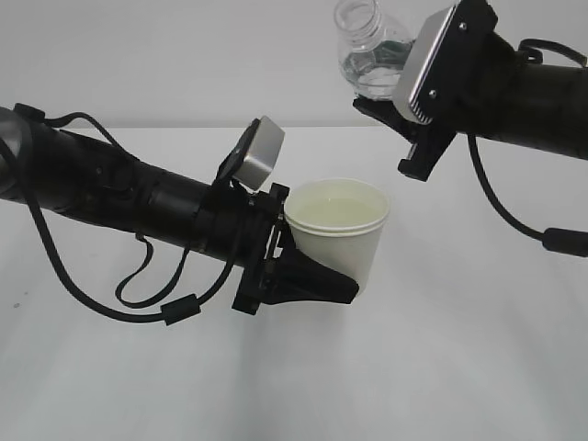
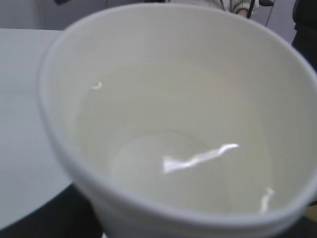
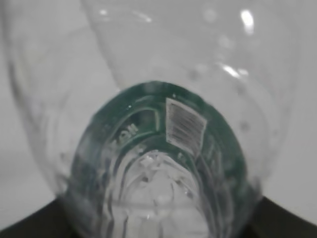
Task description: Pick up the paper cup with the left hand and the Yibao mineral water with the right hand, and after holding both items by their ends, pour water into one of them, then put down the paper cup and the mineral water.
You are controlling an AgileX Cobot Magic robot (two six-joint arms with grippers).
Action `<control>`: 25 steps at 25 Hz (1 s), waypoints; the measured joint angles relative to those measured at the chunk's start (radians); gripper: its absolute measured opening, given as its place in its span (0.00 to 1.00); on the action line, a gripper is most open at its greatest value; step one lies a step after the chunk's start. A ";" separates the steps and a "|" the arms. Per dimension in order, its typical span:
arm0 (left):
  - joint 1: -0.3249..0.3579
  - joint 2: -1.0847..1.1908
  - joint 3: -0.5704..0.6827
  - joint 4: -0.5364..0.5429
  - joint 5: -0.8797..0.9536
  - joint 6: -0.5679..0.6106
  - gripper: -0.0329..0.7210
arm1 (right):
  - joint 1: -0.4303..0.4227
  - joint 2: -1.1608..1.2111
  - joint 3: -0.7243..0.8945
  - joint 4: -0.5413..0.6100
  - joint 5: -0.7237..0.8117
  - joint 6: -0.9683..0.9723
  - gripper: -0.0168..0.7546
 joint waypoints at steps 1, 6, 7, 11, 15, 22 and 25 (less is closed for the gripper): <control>0.000 0.000 0.000 0.000 0.000 0.000 0.61 | 0.000 0.000 0.000 0.000 0.000 0.014 0.54; 0.000 0.000 0.000 -0.002 0.000 0.000 0.61 | 0.000 0.000 0.000 0.000 0.000 0.069 0.54; 0.000 0.000 0.000 -0.002 0.000 0.000 0.61 | 0.000 0.000 0.000 0.000 0.000 0.077 0.54; 0.000 0.000 0.000 -0.002 0.000 0.000 0.61 | 0.000 0.000 0.000 0.000 0.000 0.114 0.54; 0.000 0.000 0.000 -0.002 0.000 0.000 0.61 | 0.000 0.000 0.000 0.000 0.000 0.159 0.54; 0.000 0.000 0.000 -0.002 0.000 0.000 0.61 | 0.000 0.000 0.000 0.000 0.000 0.253 0.54; 0.000 0.000 0.000 -0.002 0.000 0.000 0.61 | 0.000 0.000 0.000 0.000 0.000 0.289 0.54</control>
